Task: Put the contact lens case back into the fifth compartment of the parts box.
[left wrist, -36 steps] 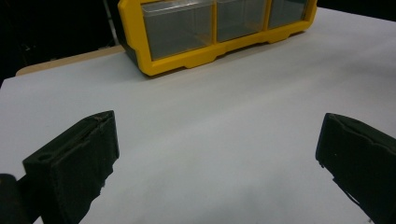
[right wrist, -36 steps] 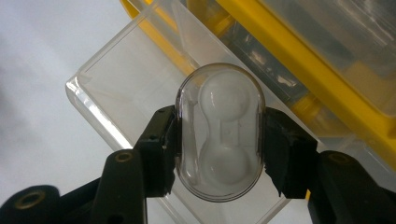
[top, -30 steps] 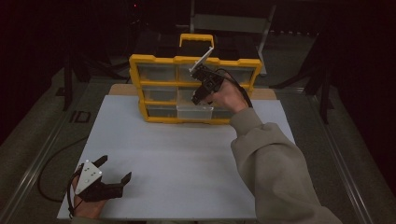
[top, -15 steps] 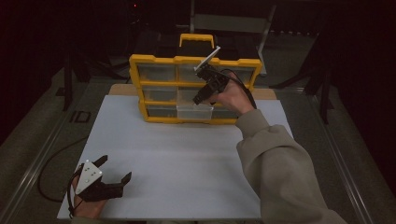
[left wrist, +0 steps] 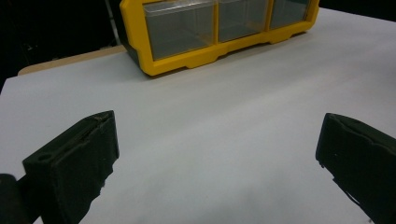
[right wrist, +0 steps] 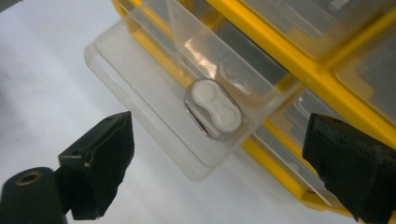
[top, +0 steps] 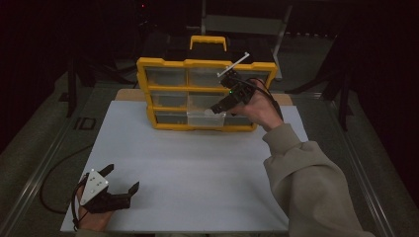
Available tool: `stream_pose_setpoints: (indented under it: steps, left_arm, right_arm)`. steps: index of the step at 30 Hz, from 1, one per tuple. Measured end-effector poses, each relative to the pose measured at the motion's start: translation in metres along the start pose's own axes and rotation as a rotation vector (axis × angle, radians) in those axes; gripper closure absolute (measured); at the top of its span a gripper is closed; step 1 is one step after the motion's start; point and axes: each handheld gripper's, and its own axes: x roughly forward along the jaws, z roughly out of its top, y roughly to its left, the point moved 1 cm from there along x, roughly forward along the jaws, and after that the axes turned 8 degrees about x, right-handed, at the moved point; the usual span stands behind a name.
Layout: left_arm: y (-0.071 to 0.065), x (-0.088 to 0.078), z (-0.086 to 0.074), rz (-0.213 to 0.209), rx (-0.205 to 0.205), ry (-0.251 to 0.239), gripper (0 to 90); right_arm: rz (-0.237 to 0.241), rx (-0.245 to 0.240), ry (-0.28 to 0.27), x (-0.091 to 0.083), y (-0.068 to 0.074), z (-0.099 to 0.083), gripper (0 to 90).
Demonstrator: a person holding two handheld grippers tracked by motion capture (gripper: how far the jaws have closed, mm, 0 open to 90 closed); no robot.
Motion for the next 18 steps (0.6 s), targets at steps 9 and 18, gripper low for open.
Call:
stream_pose_setpoints:
  steps: [9,18]
  left_arm:
    - [0.000,0.001,0.000,0.001,-0.005,0.002,0.0]
    - [0.000,0.001,0.001,0.004,-0.005,0.004,0.1]
  right_arm:
    - [-0.008,-0.011,-0.060,-0.003,-0.006,-0.029,8.6]
    - [0.019,0.016,-0.216,-0.008,-0.010,-0.071,8.9]
